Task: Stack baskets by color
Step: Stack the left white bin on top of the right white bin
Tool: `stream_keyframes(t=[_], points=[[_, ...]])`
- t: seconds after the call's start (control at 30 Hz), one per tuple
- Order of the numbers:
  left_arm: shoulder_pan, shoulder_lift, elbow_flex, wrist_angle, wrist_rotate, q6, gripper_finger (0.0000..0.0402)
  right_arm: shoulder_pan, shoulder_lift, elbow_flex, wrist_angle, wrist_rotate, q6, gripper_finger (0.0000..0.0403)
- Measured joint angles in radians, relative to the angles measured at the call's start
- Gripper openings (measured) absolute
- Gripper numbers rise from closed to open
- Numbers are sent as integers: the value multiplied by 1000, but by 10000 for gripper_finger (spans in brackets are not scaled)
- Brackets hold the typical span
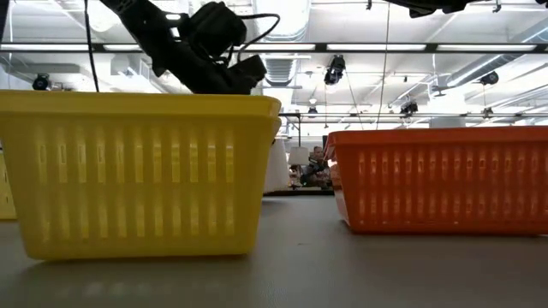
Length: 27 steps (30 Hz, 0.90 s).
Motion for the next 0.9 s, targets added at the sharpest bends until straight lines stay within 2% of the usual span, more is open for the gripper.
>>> stream_keyframes(t=[0.3, 0.53, 0.67, 0.77, 0.9], points=[[1, 8, 15, -5, 1, 50, 80, 0, 0, 0, -5, 0, 15, 9], [-11, -101, 2, -19, 19, 110, 106, 0, 0, 0, -46, 7, 124, 13], [-54, -199, -29, 16, 96, 222, 107, 0, 12, 0, -51, 86, 201, 38], [-92, -278, -86, 81, 99, 259, 107, -8, 36, 1, -52, 127, 266, 65], [-117, -379, -157, 172, 98, 287, 107, -64, 95, 41, -74, 130, 358, 106]])
